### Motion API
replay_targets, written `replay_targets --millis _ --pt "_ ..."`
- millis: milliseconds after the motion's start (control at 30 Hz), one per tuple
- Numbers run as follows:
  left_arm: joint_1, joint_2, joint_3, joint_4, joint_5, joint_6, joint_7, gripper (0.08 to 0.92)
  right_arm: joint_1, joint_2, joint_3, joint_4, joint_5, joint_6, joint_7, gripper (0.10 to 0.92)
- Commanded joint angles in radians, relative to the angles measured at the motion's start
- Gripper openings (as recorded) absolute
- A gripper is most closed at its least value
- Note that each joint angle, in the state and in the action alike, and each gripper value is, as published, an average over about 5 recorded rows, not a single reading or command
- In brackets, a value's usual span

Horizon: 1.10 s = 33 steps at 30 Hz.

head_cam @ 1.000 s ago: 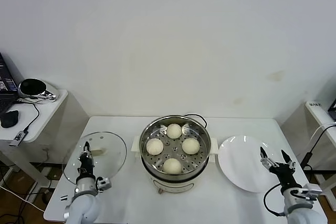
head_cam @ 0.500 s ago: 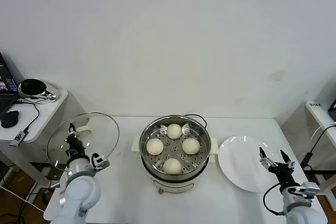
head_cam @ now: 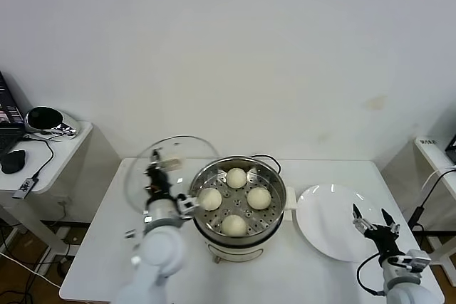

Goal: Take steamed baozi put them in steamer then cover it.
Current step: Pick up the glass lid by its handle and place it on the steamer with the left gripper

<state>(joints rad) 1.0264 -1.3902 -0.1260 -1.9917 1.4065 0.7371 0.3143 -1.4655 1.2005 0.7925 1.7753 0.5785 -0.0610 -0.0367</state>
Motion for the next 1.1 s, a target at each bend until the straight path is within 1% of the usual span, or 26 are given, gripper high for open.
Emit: replay_targets --millis 33,133,300,367,600,900,1100 --pt "-0.122 -0.148 0.312 0.090 0.019 0.043 -0.022 0.147 0.001 0.011 0.007 -0.013 -0.021 -0.003 -0.001 0.823" --pt "-0.116 -0.142 0.339 0.118 0.082 0.043 0.000 0.147 0.001 0.014 0.007 -0.016 -0.025 -0.002 -0.001 0.823" --pt "-0.094 -0.124 0.366 0.139 0.251 0.043 0.080 0.147 0.002 0.017 0.005 -0.014 -0.032 -0.003 -0.001 0.823" --pt "-0.092 -0.124 0.368 0.150 0.300 0.043 0.092 0.147 0.002 0.017 0.004 -0.014 -0.035 -0.003 -0.001 0.823" --pt "-0.098 -0.136 0.369 0.154 0.340 0.044 0.158 0.147 0.003 0.014 0.004 -0.012 -0.039 -0.002 -0.001 0.823" --pt "-0.069 -0.145 0.319 0.139 0.324 0.044 0.197 0.147 0.002 0.007 0.005 -0.017 -0.043 0.003 -0.001 0.823" --pt "-0.050 -0.138 0.306 0.125 0.309 0.043 0.192 0.147 0.005 0.006 0.000 -0.021 -0.047 0.006 -0.002 0.823"
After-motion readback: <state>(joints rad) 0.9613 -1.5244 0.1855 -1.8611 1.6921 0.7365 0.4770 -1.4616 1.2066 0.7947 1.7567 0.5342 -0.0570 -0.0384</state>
